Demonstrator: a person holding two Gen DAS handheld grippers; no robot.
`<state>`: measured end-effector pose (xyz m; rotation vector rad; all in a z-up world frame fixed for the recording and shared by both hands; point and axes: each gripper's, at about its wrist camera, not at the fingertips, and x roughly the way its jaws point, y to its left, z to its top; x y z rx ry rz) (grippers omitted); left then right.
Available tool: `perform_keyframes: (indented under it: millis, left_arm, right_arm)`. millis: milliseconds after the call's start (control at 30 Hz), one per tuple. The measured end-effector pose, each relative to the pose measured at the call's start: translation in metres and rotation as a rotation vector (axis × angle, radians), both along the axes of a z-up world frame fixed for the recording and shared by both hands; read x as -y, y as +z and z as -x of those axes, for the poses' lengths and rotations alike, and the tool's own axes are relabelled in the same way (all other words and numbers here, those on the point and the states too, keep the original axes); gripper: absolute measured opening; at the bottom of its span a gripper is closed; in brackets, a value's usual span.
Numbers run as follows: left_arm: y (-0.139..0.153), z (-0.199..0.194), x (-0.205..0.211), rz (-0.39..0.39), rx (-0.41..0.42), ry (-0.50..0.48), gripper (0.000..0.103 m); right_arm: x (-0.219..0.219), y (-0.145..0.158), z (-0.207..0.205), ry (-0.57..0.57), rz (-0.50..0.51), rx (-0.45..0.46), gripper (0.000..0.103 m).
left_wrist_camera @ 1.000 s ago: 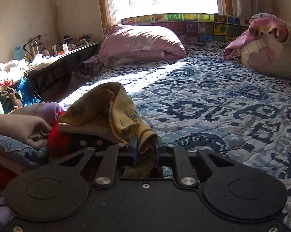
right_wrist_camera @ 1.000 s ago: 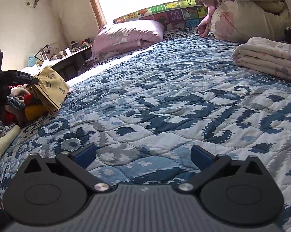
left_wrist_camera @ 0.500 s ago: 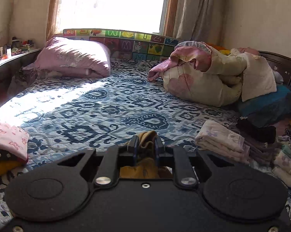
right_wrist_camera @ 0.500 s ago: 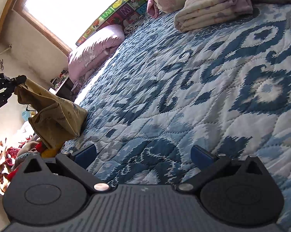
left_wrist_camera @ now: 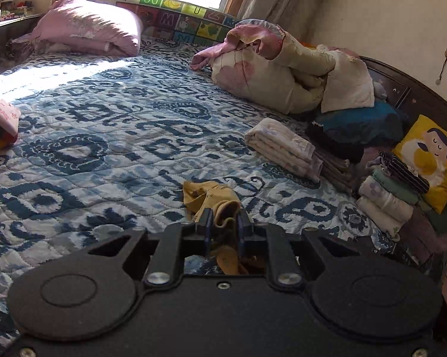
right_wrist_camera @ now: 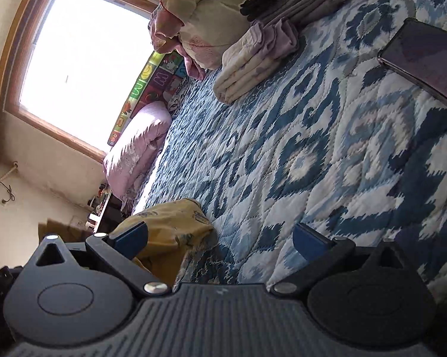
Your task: Fold clothes
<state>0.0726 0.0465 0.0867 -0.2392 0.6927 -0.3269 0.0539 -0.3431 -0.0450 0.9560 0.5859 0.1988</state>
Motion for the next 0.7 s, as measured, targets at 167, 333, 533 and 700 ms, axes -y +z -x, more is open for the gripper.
perform_keyframes:
  millis: [167, 333, 533, 700]
  left_arm:
    - [-0.065, 0.043, -0.033, -0.003, -0.161, 0.077, 0.014]
    - [-0.078, 0.056, -0.05, -0.006, -0.223, 0.127, 0.03]
    - [-0.061, 0.054, -0.057, -0.002, -0.149, 0.135, 0.053]
    - [-0.061, 0.025, -0.049, 0.017, -0.139, 0.101, 0.054]
  right_arm:
    - [-0.021, 0.002, -0.004, 0.044, 0.106, 0.025, 0.103]
    - [-0.043, 0.003, -0.008, 0.088, 0.213, 0.05, 0.103]
    - [-0.069, 0.001, -0.018, 0.167, 0.309, 0.071, 0.103]
    - [-0.063, 0.009, -0.012, 0.23, 0.28, 0.05, 0.103]
